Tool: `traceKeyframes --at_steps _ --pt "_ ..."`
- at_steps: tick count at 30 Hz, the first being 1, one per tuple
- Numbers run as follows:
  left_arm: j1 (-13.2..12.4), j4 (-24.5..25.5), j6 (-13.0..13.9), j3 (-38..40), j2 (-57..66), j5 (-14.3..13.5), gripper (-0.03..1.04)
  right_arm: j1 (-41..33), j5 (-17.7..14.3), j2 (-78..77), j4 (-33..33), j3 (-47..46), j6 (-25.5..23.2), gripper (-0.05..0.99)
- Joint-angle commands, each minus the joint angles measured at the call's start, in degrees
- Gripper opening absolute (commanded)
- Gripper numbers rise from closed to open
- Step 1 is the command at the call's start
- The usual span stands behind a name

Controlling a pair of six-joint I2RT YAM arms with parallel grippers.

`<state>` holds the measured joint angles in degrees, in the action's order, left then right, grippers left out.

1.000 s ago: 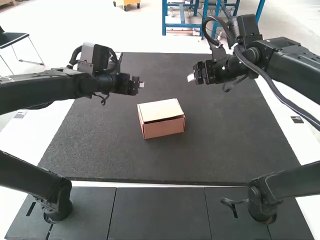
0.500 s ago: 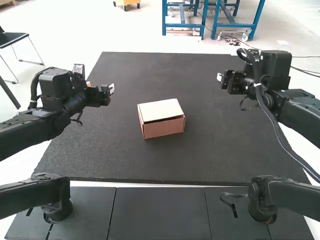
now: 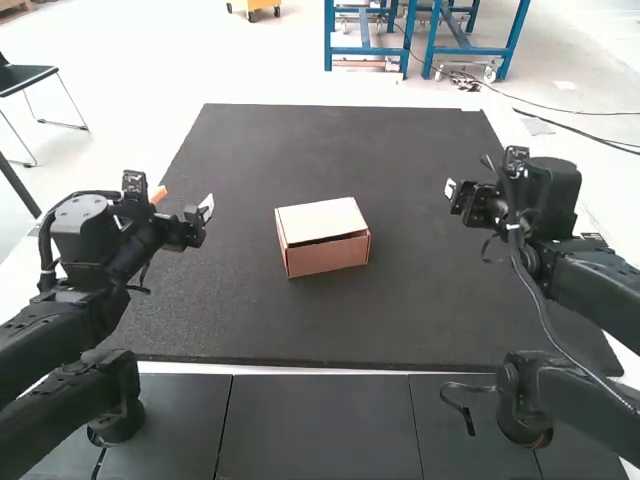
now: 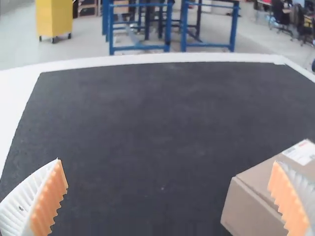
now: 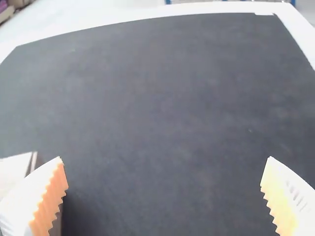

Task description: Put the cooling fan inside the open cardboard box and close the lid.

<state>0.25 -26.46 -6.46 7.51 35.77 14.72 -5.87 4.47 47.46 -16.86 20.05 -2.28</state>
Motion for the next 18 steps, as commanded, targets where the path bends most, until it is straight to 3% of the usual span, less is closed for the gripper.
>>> traceKeyframes --at_steps 1,4,8,11,15,18 --pt "-1.66 -1.05 1.01 -1.27 -4.92 4.97 0.96 1.12 0.89 -2.64 -2.39 -2.83 1.41 0.90" --pt "-2.18 -1.14 1.36 -3.29 -10.19 4.97 0.96 0.77 0.72 -5.01 -3.70 -5.82 1.41 0.90" --pt "-2.18 -1.14 1.36 -7.24 -19.25 5.05 0.96 -0.81 -2.01 -8.44 -5.55 -10.30 1.41 0.90" --pt "-1.92 6.51 3.29 -7.68 -27.42 4.26 0.96 -1.34 -2.62 -11.43 -7.57 -12.76 1.41 0.90" --pt "-2.10 12.40 6.20 -7.68 -36.38 4.26 0.96 -1.43 -2.71 -14.42 -7.57 -13.37 1.41 0.90" --pt "-1.48 15.47 9.01 -7.68 -35.68 5.14 0.96 -1.69 -1.92 -17.58 -7.92 -15.83 1.67 0.90"
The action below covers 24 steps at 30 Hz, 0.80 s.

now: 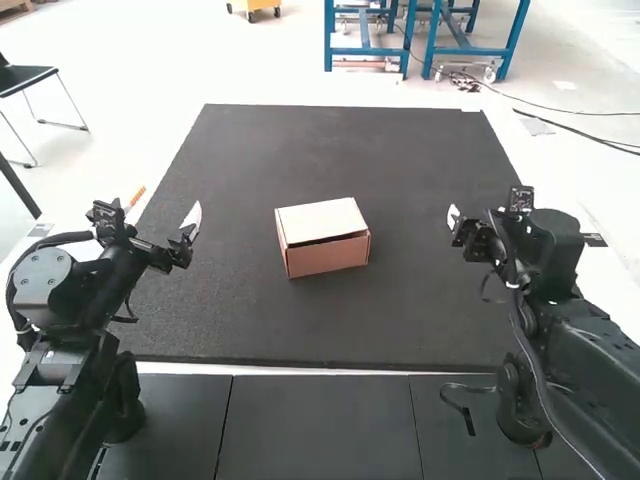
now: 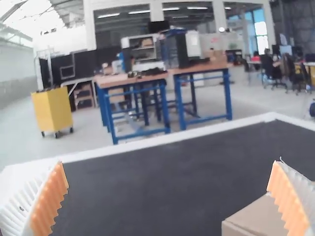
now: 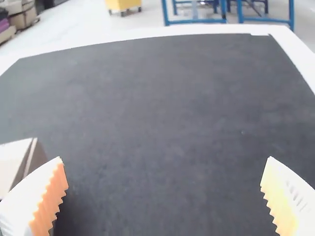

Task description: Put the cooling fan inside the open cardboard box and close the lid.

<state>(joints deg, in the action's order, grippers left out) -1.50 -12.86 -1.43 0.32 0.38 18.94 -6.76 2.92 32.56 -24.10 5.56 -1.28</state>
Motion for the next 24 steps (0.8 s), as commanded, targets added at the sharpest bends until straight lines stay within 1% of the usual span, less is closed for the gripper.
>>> traceKeyframes --at_steps 1,4,6,7,8,9,10,11,12,13,14,17,18,19,20,21,22,24 --pt "0.53 3.72 5.21 -0.40 -0.47 1.01 0.96 -0.79 -0.19 -4.08 -0.95 -2.57 1.01 0.90" --pt "1.23 4.51 5.47 -0.40 -0.47 1.01 0.96 -0.71 0.69 -9.62 -0.95 -4.51 1.01 0.90" --pt "1.15 5.13 5.65 -0.40 -0.47 0.92 0.96 -0.27 1.04 -14.01 1.25 -5.39 1.01 0.90" --pt "1.06 5.30 5.65 -0.40 -0.47 0.92 0.96 0.00 1.83 -16.38 2.30 -5.56 1.01 0.89" --pt "0.97 5.57 5.65 -0.40 -0.47 0.92 0.96 0.44 2.88 -19.20 3.97 -5.56 1.01 0.87" --pt "0.97 5.74 5.56 -0.32 -0.47 0.92 0.96 0.96 4.55 -22.01 5.46 -5.56 1.01 0.83" --pt "0.88 5.92 5.04 -0.32 -0.47 0.92 0.96 1.58 6.93 -25.17 7.40 -5.56 1.01 0.76" --pt "0.88 6.10 4.86 -0.32 -0.47 0.92 0.96 2.28 8.42 -28.51 9.16 -5.56 0.84 0.71" --pt "0.97 6.18 4.77 -0.32 -0.47 0.92 0.96 2.90 9.39 -32.12 10.65 -5.65 0.66 0.70" --pt "0.88 6.36 4.77 -0.32 -0.47 0.92 0.96 3.34 9.91 -33.87 12.06 -5.56 0.75 0.78" --pt "0.97 7.15 4.77 -0.32 -0.47 0.92 0.96 4.30 9.47 -32.47 11.70 -5.39 1.01 0.84" --pt "0.88 8.29 4.95 -0.32 -0.47 0.92 0.96 4.83 10.35 -32.64 14.43 -5.47 2.33 0.85" --pt "0.88 8.56 5.04 -0.32 -0.47 0.92 0.96 4.74 10.18 -32.56 15.13 -5.47 2.86 0.87" --pt "0.88 8.82 5.91 -0.32 -0.47 0.92 0.96 4.74 9.91 -32.47 16.01 -5.56 3.65 0.88" --pt "0.88 9.79 7.23 -0.32 -0.47 0.92 0.96 4.83 9.91 -32.47 17.42 -5.56 5.23 0.92" --pt "0.88 12.25 8.02 -0.32 -0.38 1.01 0.96 4.92 10.00 -32.47 17.86 -5.56 7.61 0.92" --pt "0.88 14.36 9.61 -0.32 -0.47 1.01 0.97 5.09 10.09 -32.47 18.30 -5.56 9.45 0.92" --pt "0.88 15.76 16.11 -0.32 -0.47 1.01 0.97 5.18 10.27 -32.47 21.02 -5.47 11.03 0.92"
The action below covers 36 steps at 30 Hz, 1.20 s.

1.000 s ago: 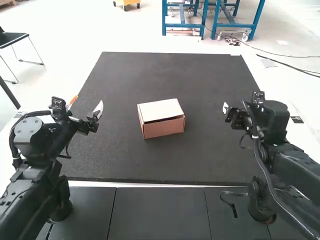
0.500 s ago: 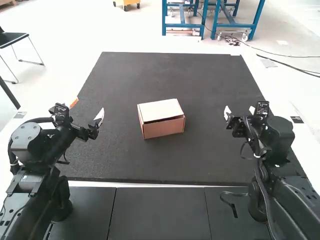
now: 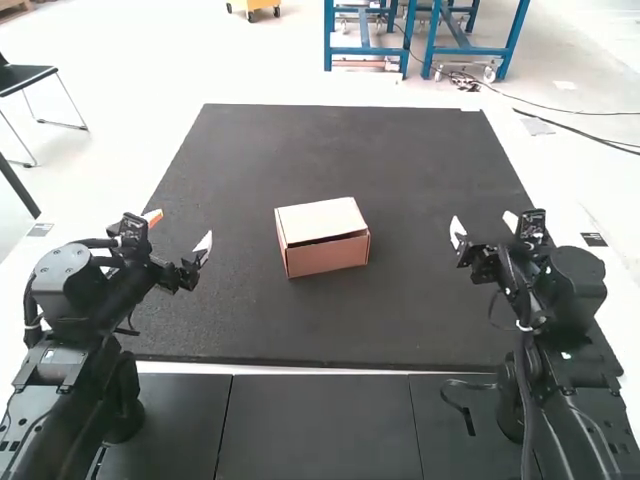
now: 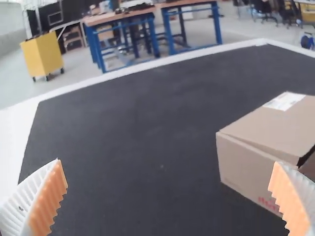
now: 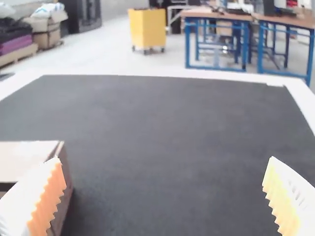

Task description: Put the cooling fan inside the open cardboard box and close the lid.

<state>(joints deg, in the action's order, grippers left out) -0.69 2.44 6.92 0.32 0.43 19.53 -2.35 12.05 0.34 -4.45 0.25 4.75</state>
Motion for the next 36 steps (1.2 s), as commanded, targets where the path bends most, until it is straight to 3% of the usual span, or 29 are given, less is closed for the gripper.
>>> traceKeyframes --at_steps 1,5,9,12,15,19,21,26,36 --pt "0.07 0.73 8.73 -0.32 -0.51 0.25 0.97 0.77 1.13 -0.25 3.31 -0.16 6.76 0.92" --pt "0.42 1.96 11.89 -0.32 -0.51 0.25 0.97 0.77 0.95 -0.25 8.49 -0.25 16.60 0.92" --pt "0.16 -0.42 12.07 -0.40 -0.51 0.25 0.97 0.77 0.78 -0.25 8.67 -0.16 21.44 0.92" --pt "0.25 -5.25 4.60 -0.32 -0.51 -1.25 0.97 0.77 -3.97 -0.25 7.79 -0.16 20.73 0.92" --pt "-0.01 -7.97 -7.09 -0.23 -0.51 -6.96 0.97 0.77 -11.97 -0.25 3.74 -0.16 10.19 0.92" --pt "-0.10 -4.72 -16.32 -0.23 -0.51 -14.61 0.97 0.86 -12.32 -0.25 3.57 -0.25 5.97 0.92" --pt "-0.01 -1.82 -17.11 -0.23 -0.51 -15.66 0.97 0.86 -12.41 -0.34 2.43 -0.25 5.27 0.92" --pt "-0.81 -1.56 -17.64 -0.23 -0.51 -17.42 0.97 1.03 -12.58 -0.34 4.18 -0.25 -1.94 0.92" --pt "-0.98 -1.47 -17.55 -0.32 -0.43 -17.42 0.97 1.91 -12.41 -0.34 4.36 -0.25 -1.85 0.92"
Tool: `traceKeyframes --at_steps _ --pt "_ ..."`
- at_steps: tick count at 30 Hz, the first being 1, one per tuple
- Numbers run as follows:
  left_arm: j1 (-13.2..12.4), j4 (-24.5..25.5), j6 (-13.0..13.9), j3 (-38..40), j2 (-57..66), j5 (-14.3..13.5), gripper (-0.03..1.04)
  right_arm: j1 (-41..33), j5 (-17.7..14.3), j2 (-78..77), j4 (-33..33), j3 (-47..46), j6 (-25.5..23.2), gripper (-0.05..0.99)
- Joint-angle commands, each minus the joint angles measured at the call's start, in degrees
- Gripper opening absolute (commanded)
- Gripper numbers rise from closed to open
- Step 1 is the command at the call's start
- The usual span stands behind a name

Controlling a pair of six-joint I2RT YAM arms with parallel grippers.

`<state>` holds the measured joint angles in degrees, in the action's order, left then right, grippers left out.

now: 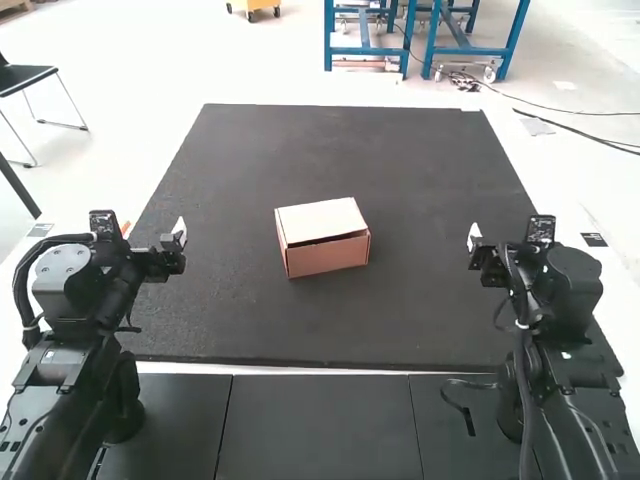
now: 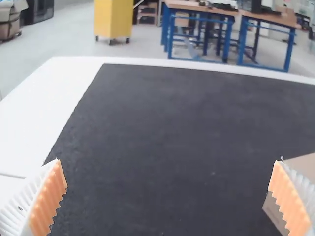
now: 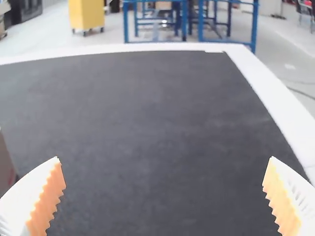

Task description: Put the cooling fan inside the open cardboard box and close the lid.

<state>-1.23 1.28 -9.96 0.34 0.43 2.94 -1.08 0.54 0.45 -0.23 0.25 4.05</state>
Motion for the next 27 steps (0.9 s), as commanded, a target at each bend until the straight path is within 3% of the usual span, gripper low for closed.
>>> traceKeyframes --at_steps 1,4,7,12,14,27 --pt "-0.44 -0.31 -0.68 -0.34 -0.43 -0.83 0.97 0.64 -0.97 -0.45 0.14 -0.25 -1.15 0.92" --pt "-0.44 -0.31 -0.06 -0.34 -0.51 -0.83 0.97 0.64 -0.89 -0.45 0.14 -0.25 -1.15 0.92" --pt "-0.44 -1.28 3.89 -0.34 -0.51 -0.65 0.97 0.64 -0.89 -0.45 0.14 -0.25 -1.15 0.92" --pt "-0.44 -0.49 4.07 -0.34 -0.51 -0.74 0.97 0.64 -0.89 -0.45 0.14 -0.25 -1.15 0.92" --pt "-0.35 -0.31 5.56 -0.34 -0.51 -0.74 0.97 0.73 -0.89 -0.45 0.14 -0.25 -1.15 0.92" --pt "-0.17 -0.31 5.56 -0.34 -0.51 -0.74 0.97 0.64 -0.89 -0.45 0.14 -0.25 -1.15 0.92"
